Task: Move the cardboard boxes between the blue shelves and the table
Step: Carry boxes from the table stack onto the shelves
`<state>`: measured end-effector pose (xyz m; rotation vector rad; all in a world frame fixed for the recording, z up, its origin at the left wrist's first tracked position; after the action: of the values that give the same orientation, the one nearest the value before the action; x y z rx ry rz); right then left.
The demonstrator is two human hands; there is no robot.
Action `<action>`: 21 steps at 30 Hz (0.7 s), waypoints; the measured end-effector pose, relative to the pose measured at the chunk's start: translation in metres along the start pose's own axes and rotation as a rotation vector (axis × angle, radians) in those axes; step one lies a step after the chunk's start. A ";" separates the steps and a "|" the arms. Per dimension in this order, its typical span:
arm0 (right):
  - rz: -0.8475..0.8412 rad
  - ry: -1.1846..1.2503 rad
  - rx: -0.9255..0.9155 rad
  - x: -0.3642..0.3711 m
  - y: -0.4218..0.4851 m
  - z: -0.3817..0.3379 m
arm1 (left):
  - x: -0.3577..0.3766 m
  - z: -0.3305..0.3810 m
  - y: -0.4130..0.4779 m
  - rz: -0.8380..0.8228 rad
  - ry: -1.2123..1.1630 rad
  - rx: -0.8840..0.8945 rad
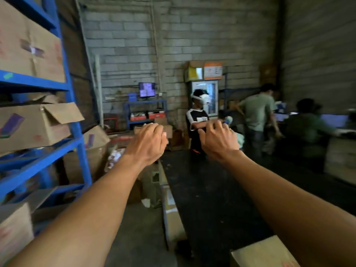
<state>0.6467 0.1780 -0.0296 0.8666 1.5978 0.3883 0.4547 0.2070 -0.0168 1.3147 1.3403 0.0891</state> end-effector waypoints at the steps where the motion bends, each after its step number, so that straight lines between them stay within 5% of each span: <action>1: 0.007 -0.028 0.039 0.001 0.003 0.023 | 0.016 0.013 0.016 0.013 -0.051 0.025; 11: 0.007 -0.392 0.514 -0.041 -0.070 0.212 | 0.099 0.195 0.093 0.122 -0.489 0.383; 21: -0.120 -0.572 0.930 -0.052 -0.264 0.208 | 0.125 0.301 0.003 0.003 -0.906 0.704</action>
<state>0.7617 -0.0798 -0.2201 1.3992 1.2350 -0.7066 0.7156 0.1078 -0.1841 1.6259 0.5731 -0.9470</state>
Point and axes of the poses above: each hand's wrist, its own y-axis towards the middle knuckle, its own x-axis out of the palm, z = x × y, the point moved 8 cm from there along y, towards the middle knuckle, and after that the axes turned 9 degrees about x, right-handed, at the moved point
